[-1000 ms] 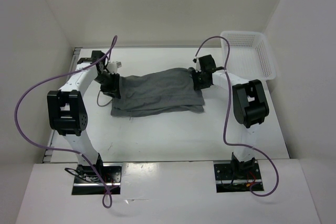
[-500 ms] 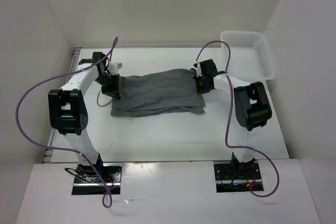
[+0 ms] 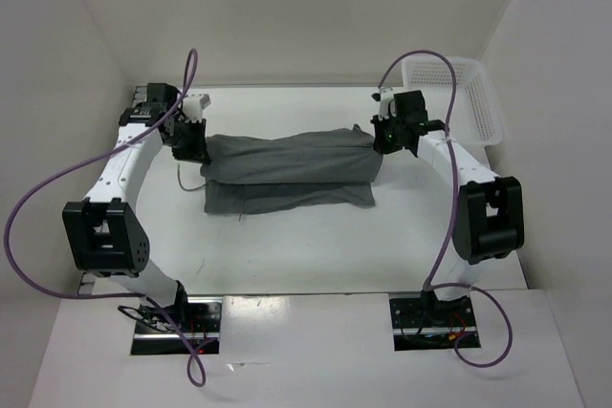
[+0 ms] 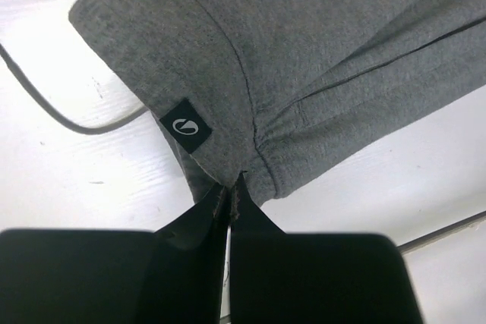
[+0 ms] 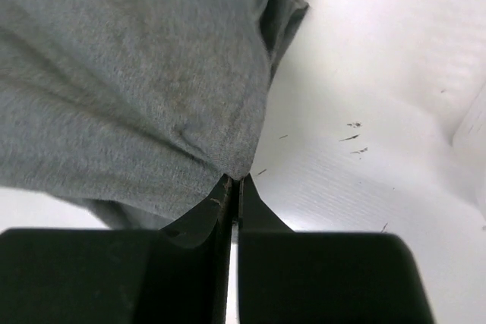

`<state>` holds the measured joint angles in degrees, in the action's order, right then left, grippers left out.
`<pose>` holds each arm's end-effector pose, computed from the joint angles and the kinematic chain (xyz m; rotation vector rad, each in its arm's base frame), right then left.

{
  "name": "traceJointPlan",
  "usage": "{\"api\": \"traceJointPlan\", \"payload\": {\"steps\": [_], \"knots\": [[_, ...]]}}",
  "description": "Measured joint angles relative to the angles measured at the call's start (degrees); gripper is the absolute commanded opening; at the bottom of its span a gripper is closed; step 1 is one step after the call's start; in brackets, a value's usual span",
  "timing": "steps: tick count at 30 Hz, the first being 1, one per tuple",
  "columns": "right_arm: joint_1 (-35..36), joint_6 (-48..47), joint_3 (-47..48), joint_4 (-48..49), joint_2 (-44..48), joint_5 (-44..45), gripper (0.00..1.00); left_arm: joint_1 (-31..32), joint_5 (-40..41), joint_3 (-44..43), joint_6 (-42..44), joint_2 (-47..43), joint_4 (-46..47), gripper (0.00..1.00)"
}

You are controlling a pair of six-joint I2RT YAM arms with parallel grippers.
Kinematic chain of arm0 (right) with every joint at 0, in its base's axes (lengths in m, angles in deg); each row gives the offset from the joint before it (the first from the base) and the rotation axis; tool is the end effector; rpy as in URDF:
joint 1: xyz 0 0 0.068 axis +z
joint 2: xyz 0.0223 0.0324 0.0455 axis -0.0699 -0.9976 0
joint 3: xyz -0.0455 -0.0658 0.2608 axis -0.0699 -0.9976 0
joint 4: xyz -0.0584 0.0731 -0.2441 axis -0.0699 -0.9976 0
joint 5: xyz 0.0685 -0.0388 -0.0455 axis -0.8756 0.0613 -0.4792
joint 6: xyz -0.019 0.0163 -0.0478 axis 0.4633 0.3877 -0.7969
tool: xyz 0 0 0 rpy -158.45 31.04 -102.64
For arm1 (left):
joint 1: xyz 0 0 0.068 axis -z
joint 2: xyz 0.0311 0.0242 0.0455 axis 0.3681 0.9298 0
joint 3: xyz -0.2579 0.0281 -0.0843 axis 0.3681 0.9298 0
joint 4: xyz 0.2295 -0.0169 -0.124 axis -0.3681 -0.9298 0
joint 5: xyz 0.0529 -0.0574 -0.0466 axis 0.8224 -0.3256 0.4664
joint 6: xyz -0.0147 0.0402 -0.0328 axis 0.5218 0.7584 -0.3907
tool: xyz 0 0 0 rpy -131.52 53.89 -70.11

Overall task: Fold and stack the shorts
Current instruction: Fold the shorts

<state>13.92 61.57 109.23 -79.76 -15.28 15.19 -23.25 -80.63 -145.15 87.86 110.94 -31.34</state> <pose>0.3648 0.0698 0.2494 -0.4359 2.3507 0.2213 0.3373 -0.0006 0.3052 0.0600 2.5813 -0.3739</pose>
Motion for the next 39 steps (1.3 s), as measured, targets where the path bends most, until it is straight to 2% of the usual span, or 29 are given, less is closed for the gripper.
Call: {"api": "traceJointPlan", "payload": {"steps": [12, 20, 22, 23, 24, 26, 27, 28, 32, 38, 39], "knots": [[0.7, -10.8, -8.8, -6.0, 5.6, -7.4, 0.00, -0.7, -0.7, 14.0, 0.0, -7.4, -0.1, 0.00], [7.1, -16.3, -13.3, -7.5, 6.3, -7.1, 0.02, 0.9, 4.3, 16.9, 0.1, -7.0, -3.9, 0.10], [7.1, -17.0, -14.4, -7.3, 6.7, -6.5, 0.10, 0.9, 5.2, 16.9, 0.1, -6.0, -4.4, 0.16], [7.1, -17.3, -14.9, -7.3, 6.8, -6.3, 0.14, 0.9, 5.7, 16.9, 0.1, -5.1, -4.7, 0.21], [7.1, -17.6, -15.3, -7.4, 6.8, -6.1, 0.23, 0.9, 6.2, 16.9, 0.1, -4.2, -5.0, 0.30], [7.1, -18.1, -15.6, -7.5, 6.8, -5.6, 0.27, 1.1, 7.9, 17.0, 0.2, -2.3, -5.4, 0.38], [7.1, -18.2, -15.6, -7.5, 6.9, -5.2, 0.36, 1.3, 8.8, 17.0, 0.1, -1.6, -5.6, 0.44], [7.1, -18.1, -15.6, -7.5, 7.0, -4.9, 0.38, 1.4, 9.7, 17.1, 0.2, -1.0, -5.7, 0.57], [7.1, -19.2, -15.5, -7.7, 7.2, -3.1, 0.44, 1.8, 12.9, 17.4, 0.2, -0.4, -6.2, 0.75], [7.0, -17.8, -9.3, -10.0, 7.6, -1.8, 0.46, 1.7, 14.0, 15.5, 0.2, -1.9, -6.9, 0.82], [7.0, -17.0, -7.5, -9.9, 7.7, -1.8, 0.43, 1.5, 13.5, 14.5, 0.2, -2.8, -6.7, 0.82]]}}
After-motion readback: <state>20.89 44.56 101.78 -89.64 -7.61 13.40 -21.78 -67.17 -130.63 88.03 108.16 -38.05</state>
